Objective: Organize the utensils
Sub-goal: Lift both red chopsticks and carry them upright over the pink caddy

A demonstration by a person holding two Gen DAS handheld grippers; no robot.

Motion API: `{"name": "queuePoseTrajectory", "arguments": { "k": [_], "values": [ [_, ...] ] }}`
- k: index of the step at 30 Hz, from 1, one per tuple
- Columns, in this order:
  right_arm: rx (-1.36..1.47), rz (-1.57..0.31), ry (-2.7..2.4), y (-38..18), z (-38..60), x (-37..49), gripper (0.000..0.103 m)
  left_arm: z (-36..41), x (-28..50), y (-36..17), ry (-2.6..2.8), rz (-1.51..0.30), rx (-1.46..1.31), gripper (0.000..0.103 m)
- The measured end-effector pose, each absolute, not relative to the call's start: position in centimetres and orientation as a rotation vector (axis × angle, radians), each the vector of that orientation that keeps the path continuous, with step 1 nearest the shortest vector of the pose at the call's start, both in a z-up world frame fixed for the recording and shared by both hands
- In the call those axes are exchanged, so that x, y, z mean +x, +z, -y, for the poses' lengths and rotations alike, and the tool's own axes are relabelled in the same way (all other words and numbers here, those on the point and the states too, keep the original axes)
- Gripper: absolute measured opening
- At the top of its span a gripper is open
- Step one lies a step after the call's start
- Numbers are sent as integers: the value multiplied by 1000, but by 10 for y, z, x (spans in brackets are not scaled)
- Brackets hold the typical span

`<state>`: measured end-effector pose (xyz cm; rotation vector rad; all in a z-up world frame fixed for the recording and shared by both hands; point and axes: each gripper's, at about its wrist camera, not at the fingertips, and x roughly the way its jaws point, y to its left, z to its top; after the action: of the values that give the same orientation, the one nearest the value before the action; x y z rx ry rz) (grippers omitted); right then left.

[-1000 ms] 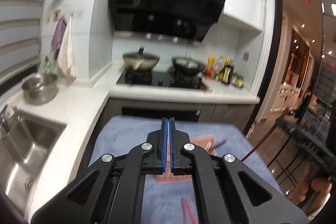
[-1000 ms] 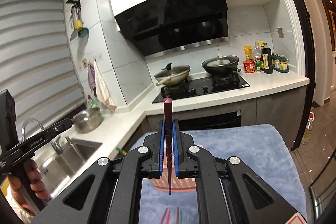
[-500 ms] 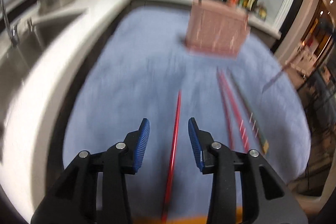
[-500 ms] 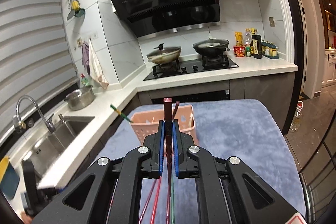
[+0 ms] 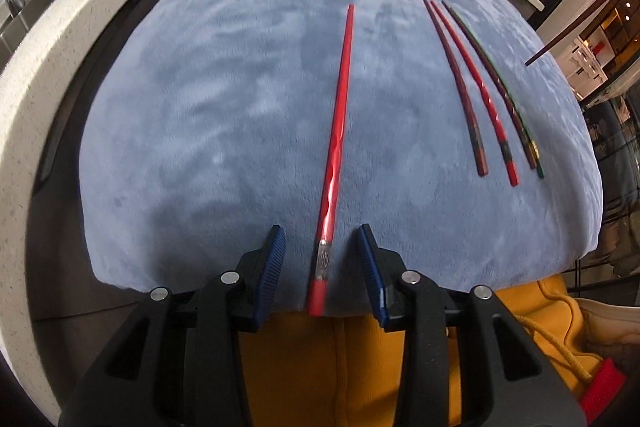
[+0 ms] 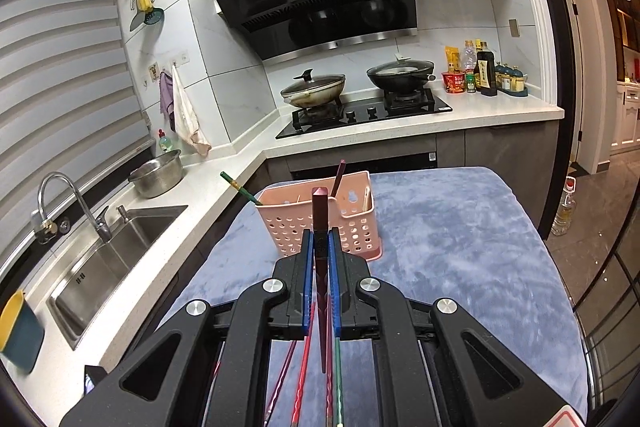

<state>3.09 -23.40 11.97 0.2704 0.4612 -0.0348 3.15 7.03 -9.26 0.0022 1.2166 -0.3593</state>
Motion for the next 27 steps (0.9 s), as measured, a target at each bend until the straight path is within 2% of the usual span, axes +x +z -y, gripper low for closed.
{"name": "queuePoseTrajectory", "arguments": {
  "k": [3,12,19,27],
  "values": [
    [270,-460,-36,120,233,30,7,-71,29,-96,-369,-1227,-5,32],
    [268,-462,-32,119,231,25,7,-80,26,-101,-384,-1248,-68,10],
    [262,-462,-32,120,229,25,7,-78,26,-71,-368,-1150,-15,7],
    [239,-423,-27,138,230,39,7,-66,68,18,-394,-927,23,7]
  ]
}}
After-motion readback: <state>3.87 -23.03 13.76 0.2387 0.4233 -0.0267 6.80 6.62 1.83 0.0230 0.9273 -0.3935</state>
